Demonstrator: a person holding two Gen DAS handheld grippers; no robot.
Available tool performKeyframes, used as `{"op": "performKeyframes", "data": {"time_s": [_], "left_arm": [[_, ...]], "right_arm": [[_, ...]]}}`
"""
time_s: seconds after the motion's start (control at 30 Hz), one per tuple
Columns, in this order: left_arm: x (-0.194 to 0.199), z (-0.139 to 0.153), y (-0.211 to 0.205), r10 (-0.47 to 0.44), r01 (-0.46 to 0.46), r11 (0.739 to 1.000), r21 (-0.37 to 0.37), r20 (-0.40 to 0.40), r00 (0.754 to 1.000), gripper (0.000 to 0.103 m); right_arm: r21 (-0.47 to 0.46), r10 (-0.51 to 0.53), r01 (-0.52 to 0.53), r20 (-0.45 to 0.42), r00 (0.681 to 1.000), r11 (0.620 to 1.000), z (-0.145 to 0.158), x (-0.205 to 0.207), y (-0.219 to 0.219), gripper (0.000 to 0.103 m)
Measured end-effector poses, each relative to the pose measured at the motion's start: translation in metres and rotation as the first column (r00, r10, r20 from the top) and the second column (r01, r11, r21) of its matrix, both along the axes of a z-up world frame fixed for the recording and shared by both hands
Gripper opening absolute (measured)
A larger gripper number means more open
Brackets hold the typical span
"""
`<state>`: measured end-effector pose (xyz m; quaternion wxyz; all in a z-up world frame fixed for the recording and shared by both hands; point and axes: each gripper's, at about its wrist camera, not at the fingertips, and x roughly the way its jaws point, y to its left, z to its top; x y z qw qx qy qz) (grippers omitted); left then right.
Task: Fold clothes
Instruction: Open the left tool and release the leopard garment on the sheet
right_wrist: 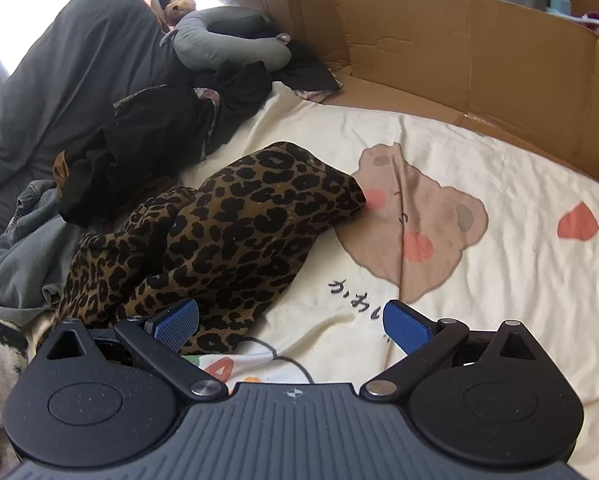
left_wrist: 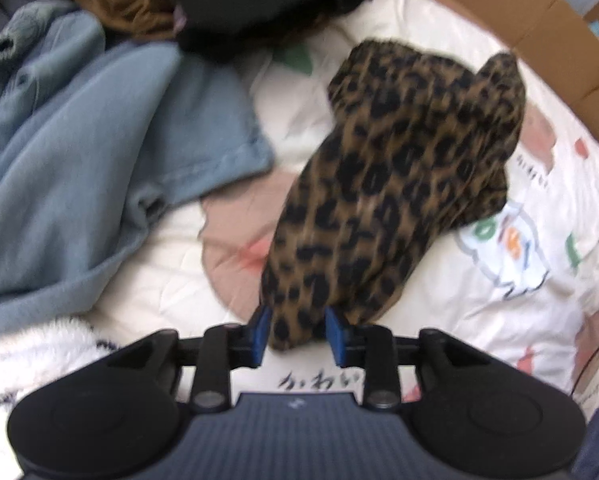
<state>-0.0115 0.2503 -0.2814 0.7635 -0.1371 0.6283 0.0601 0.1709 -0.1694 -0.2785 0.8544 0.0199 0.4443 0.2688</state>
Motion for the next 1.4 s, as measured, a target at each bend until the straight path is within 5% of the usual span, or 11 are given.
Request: {"op": "performKeyframes", "data": {"time_s": [0.27,0.37,0.77,1.17,1.27,1.33,1.4], "left_arm": [[0.038,0.024,-0.023,-0.039,0.041,0.999,-0.014,0.113,0.993,0.047],[0.058,0.024,-0.038,-0.095,0.096,0.995,0.001,0.156,0.983,0.063],[0.129,0.012,-0.076,-0.211,0.219,0.976,-0.001,0.264,0.941,0.067],[0.139,-0.010,-0.099,-0.282,0.288,0.958,0.021,0.278,0.918,0.071],[0.137,-0.016,-0.095,-0.266,0.273,0.962,0.012,0.267,0.926,0.059],[0.135,-0.018,-0.089,-0.242,0.254,0.967,-0.015,0.253,0.937,0.033],[0.132,-0.016,-0.082,-0.215,0.232,0.972,-0.037,0.255,0.943,0.023]], "right_arm": [[-0.035,0.083,-0.082,0.045,0.996,0.996,0.005,0.022,0.015,0.101],[-0.039,0.123,-0.121,0.062,0.990,0.992,0.008,0.035,0.022,0.101],[-0.111,0.251,-0.239,0.106,0.962,0.965,0.000,0.097,0.060,0.101],[-0.071,0.332,-0.329,0.037,0.943,0.942,-0.022,0.149,0.090,0.101],[-0.067,0.330,-0.328,0.018,0.944,0.942,-0.029,0.161,0.097,0.101],[-0.062,0.342,-0.341,0.005,0.940,0.938,-0.033,0.167,0.102,0.101],[-0.066,0.373,-0.372,0.003,0.928,0.926,-0.036,0.169,0.109,0.101]]}}
